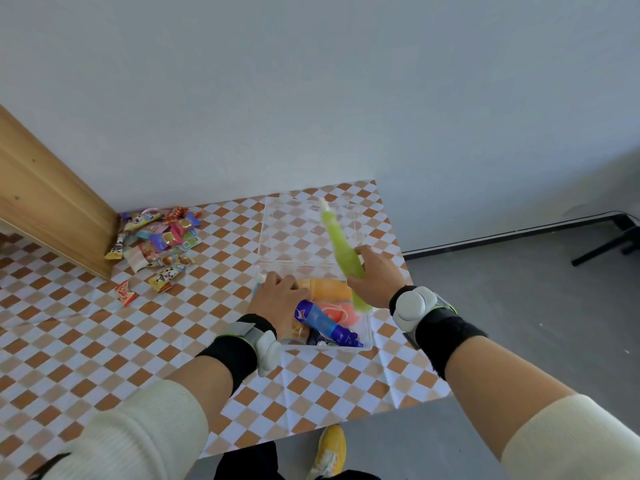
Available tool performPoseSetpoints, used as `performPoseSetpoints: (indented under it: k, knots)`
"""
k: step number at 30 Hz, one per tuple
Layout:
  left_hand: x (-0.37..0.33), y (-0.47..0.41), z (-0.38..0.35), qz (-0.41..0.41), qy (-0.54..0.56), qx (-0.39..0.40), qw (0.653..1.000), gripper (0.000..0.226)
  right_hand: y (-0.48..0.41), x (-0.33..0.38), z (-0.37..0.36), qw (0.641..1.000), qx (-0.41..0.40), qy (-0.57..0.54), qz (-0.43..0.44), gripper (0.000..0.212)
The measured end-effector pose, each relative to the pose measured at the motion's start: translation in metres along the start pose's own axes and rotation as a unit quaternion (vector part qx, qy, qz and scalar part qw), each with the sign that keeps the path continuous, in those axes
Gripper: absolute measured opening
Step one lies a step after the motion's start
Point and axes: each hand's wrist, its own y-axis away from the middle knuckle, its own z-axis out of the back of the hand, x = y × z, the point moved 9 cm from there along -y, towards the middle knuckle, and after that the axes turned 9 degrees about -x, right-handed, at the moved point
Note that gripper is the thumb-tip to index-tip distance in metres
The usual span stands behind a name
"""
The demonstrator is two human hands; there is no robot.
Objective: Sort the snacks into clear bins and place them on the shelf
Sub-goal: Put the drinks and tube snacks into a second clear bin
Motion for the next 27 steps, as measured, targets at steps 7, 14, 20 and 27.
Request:
performPoseSetpoints:
  k: [7, 14, 20, 27]
  knots:
    - [0.01, 0.005, -0.019, 0.079, 0.088, 0.012, 0.993, 0.04, 0.009, 0.02, -0.041, 0.985, 0.081, 0.108, 0.109, 0.055]
    - [0.041, 0.012, -0.013, 0.215, 0.151, 0.004, 0.965, 0.075, -0.005, 0.037, -0.062, 0.967, 0.11, 0.17, 0.154, 0.053]
    - [0.05, 0.016, -0.021, 0.23, 0.168, -0.002, 0.958, 0.095, -0.011, 0.035, -0.076, 0.948, 0.101, 0.267, 0.139, 0.051]
    - [0.049, 0.009, -0.023, 0.196, 0.125, 0.029, 0.972, 0.078, 0.001, 0.033, -0.097, 0.96, 0.096, 0.244, 0.098, 0.053]
